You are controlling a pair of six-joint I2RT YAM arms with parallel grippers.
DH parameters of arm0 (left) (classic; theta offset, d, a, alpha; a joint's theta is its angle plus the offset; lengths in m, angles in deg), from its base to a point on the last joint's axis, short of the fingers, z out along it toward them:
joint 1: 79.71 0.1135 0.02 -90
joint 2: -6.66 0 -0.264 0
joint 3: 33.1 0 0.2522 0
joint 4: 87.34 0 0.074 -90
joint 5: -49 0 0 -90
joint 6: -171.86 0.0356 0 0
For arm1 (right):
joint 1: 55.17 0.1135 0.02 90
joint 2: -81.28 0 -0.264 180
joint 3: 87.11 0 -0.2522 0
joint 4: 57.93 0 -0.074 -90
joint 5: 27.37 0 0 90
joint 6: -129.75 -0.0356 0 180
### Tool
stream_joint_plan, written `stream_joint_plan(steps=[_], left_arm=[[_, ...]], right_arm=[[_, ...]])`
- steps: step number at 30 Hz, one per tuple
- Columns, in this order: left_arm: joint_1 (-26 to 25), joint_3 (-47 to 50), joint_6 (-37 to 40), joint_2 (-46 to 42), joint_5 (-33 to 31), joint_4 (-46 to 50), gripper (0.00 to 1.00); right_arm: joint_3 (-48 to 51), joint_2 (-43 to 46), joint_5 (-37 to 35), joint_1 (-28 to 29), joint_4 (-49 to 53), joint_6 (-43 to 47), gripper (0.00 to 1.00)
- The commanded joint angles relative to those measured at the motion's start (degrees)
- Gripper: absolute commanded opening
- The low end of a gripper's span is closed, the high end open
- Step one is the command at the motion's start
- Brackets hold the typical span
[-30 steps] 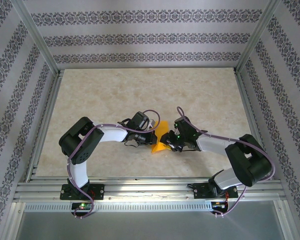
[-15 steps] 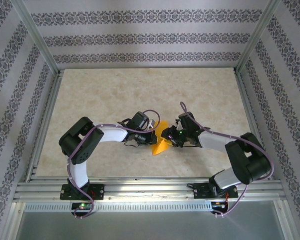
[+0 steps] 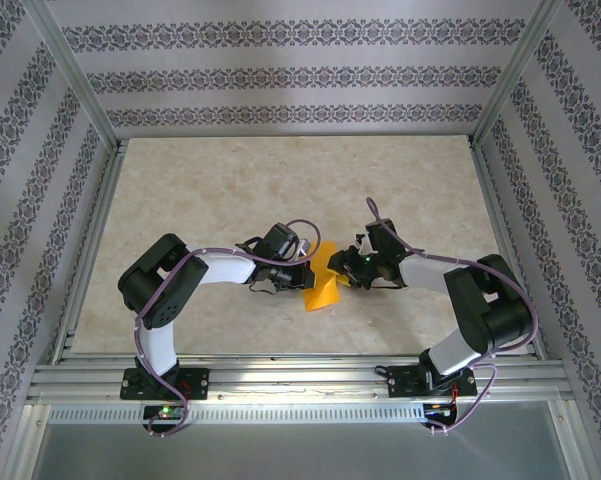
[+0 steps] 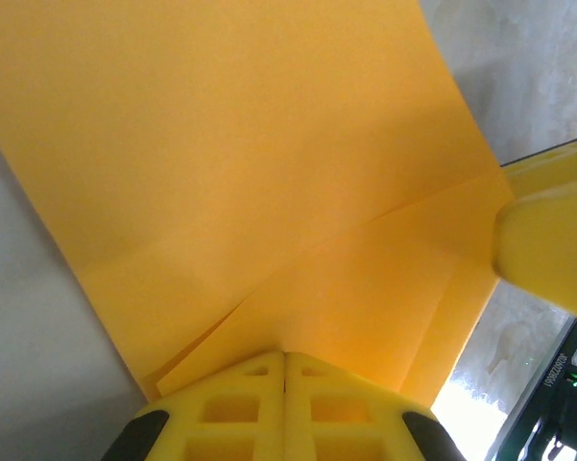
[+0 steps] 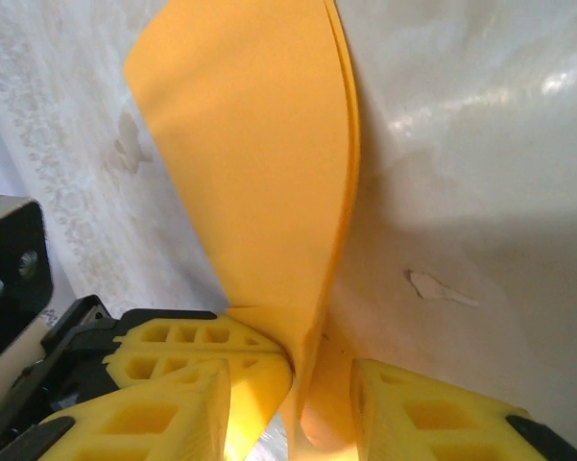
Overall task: Fold a paper plane with a square sheet of paper (pick it up from the middle)
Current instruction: Turn over the paper at the center of the table.
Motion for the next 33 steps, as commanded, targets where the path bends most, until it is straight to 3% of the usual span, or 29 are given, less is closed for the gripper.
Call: stream_joint_plan(steps=[1,9,18,24,29,33], left_arm=[[0.2,1.0,-0.9,0.6,-0.2,1.5,0.01],[0.2,1.4,-1.0,-0.1,-0.4,1.5,0.01],[0.2,1.2,-1.6,-1.4,0.9,0.3,0.02],[0.2,0.7,-2.0,-4.9,0.6,0.0,0.11],[0.2,1.3,-1.1,-11.0,-1.8,1.4,0.16],[0.9,2.4,3.0,-17.7,-5.9,7.0,0.19]], right_arm=[[-1.8,-1.4,3.1,-1.0,-2.4,1.6,0.37],[-1.7,-3.8,3.6,-1.6,-3.3,2.5,0.33],[-0.3,-5.0,4.5,-2.9,-7.0,3.6,0.15],[0.6,-4.6,6.4,-2.9,-9.3,3.5,0.01],[-0.1,-0.5,4.9,-2.9,-4.4,6.9,0.00],[-3.1,6.9,0.3,-3.5,7.7,13.7,0.00]])
